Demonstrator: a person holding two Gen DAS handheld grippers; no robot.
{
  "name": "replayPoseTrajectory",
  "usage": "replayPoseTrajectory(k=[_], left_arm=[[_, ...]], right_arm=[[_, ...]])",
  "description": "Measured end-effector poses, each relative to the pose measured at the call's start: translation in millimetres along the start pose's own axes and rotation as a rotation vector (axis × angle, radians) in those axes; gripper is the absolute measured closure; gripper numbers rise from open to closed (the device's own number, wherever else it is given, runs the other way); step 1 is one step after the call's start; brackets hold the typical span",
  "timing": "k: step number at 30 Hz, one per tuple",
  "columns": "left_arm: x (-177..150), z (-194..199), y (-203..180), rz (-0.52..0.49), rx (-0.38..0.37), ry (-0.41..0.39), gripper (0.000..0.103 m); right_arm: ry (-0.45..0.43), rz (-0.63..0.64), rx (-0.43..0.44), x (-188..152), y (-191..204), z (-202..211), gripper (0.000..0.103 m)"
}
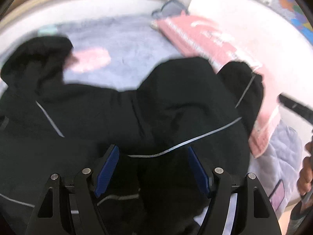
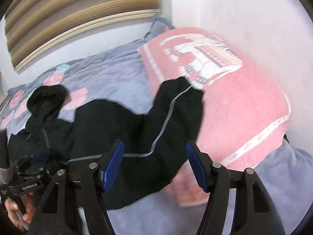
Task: Fold large clothes
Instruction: 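Grasp the other sleeve cuff with the right gripper and lift it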
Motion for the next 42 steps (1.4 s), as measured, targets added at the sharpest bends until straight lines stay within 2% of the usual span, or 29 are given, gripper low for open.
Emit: replayPoseTrajectory(k=[3,10,17,18,19,20,22,26,29,32,34,37,39,42], left_arm=[[-9.3,-30.3,3.4,-0.009,0.037,0.042,0.030],[-13.6,-32.5,2.4,-0.044,0.043,0.005,0.029],[-20.4,-34.1,-6.4,-0.100,0.103,-0.021,0.027],[-20.7,-34.0,-7.0,-0.102,0.105,-0.023,0.027],[-20.9,-34.1,-7.3,-0.102,0.104,-0.023,0.027],[-20.9,-34.1,-7.1,-0.102,0.103,-0.023,0.027],[-19.2,-33.8,-8.9,-0.098,0.100,-0.025,0.027],[-16.1,-17.0,-11.7,-0.093,0.057,-0.062,0.027],[-8.9,8.2,-21.6,-0.072,-0.023,-0.112,0.027],[1.7,19.2,-32.9,-0.052,-0.050,-0.144,0.027],[2.5,5.6,-38.9,-0.048,-0.054,-0.095,0.027],[-18.0,-56.9,-35.2,-0.061,0.049,0.138,0.027],[-21.9,-61.9,-39.7,-0.108,0.100,0.125,0.027],[-19.2,-44.8,-43.7,-0.119,0.065,0.103,0.027]], right_arm=[[-0.007,-0.023,-0.014,10.1,-20.6,-13.9,0.030],[-0.003,-0.069,-0.021,25.1,-49.7,-56.9,0.027],[0.051,-0.131,-0.015,34.3,-52.9,-113.0,0.025],[0.054,-0.111,-0.017,35.0,-48.9,-116.3,0.027],[0.050,-0.077,-0.018,36.1,-41.8,-117.9,0.048],[0.049,-0.049,-0.011,36.6,-35.4,-117.3,0.062],[0.013,-0.019,-0.006,37.4,-27.0,-107.4,0.075],[-0.093,0.042,-0.090,39.4,-23.7,-66.8,0.082],[-0.168,0.031,-0.145,44.5,-45.5,-25.6,0.082],[-0.211,0.005,-0.198,46.1,-73.2,3.9,0.082],[-0.190,-0.042,-0.182,41.3,-90.1,7.5,0.082],[-0.128,-0.073,-0.197,22.7,-103.2,-10.3,0.082],[-0.079,-0.082,-0.181,8.7,-107.7,-26.8,0.082],[-0.038,-0.083,-0.180,-1.5,-107.7,-39.5,0.082]])
Point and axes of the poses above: each gripper's, at about its wrist camera, not at the fingertips, and z roughly against the way its jaws point, y to its left, x to its top, the point moved 6 cm from there along -z, roughly the way its jaws point, and after that the axes turned 2 degrees about y, right-handed, at the moved point
